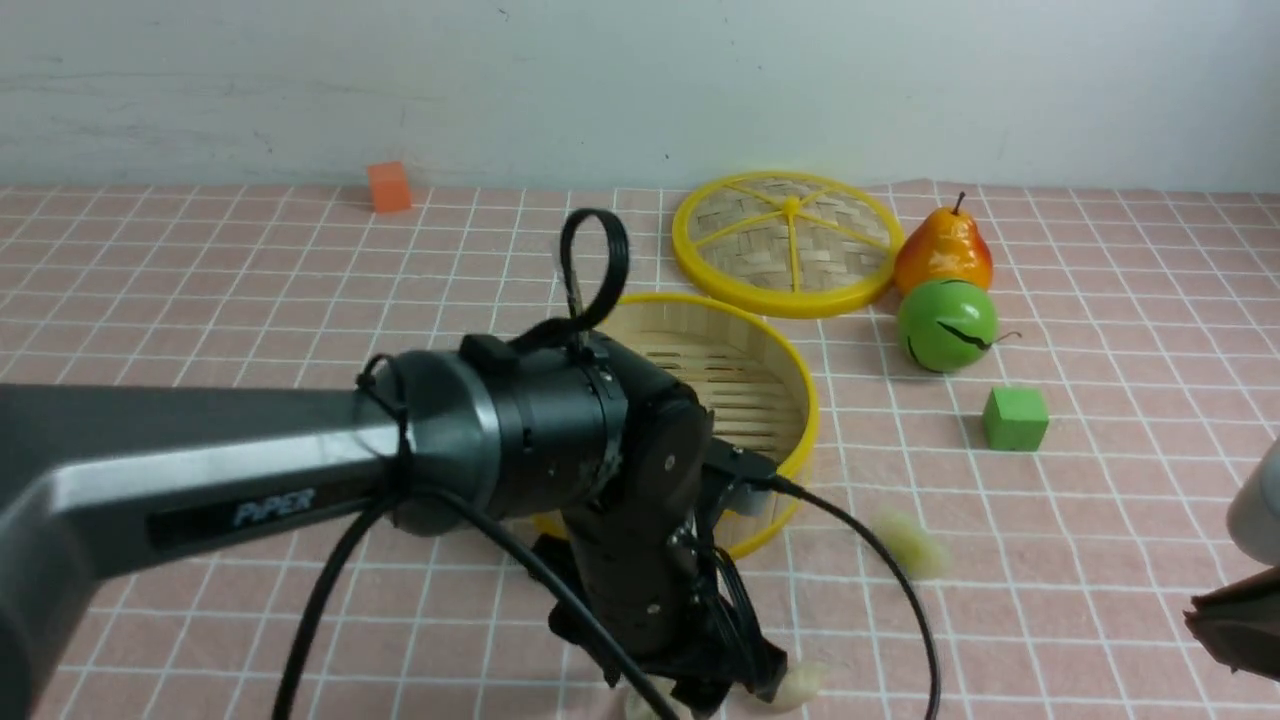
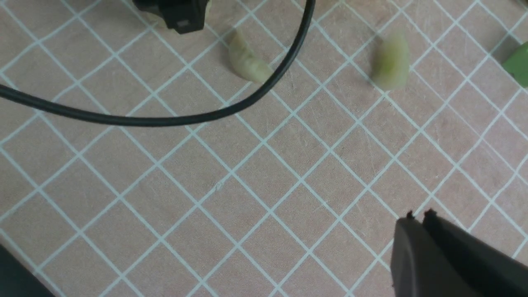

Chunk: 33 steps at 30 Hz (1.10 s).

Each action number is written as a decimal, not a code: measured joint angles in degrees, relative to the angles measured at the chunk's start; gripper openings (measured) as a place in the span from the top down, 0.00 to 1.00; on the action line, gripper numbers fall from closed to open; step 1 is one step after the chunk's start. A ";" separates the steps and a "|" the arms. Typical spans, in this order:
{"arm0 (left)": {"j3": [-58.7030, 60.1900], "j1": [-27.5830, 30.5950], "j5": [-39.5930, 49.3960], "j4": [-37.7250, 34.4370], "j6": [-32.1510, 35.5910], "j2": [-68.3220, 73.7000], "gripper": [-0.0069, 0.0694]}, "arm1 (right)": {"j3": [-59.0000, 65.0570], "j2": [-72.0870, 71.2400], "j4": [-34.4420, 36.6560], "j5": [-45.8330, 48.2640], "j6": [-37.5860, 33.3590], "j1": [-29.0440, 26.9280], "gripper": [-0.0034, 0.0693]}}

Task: Put the dumplings into the steamer on the table with the pink tablecloth.
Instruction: 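Reach for and grasp a dumpling on the table with the left gripper, then place the dumpling into the bamboo steamer basket with the left gripper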

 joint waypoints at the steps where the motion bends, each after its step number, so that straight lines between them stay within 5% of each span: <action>1: 0.00 0.00 -0.22 0.33 -0.04 1.04 0.27 | 0.00 0.00 0.00 0.05 0.00 0.00 0.91; 4: 0.00 0.00 -0.24 1.13 -0.50 1.89 0.34 | 0.00 0.00 0.00 0.16 0.00 0.00 0.91; 7: -1.46 0.06 2.69 1.73 -1.14 1.94 0.54 | 0.00 0.00 0.00 1.17 0.00 0.00 0.91; 14: -15.67 0.92 13.33 4.83 0.88 -0.42 0.53 | 0.00 0.00 0.00 1.55 0.00 0.00 0.91; 23: -35.43 10.31 13.43 2.03 1.27 7.42 0.53 | 0.00 0.00 0.36 1.45 0.24 0.00 0.91; 33: -41.72 11.10 12.33 4.41 0.98 19.95 0.53 | 0.00 0.00 7.09 1.56 0.35 0.00 0.90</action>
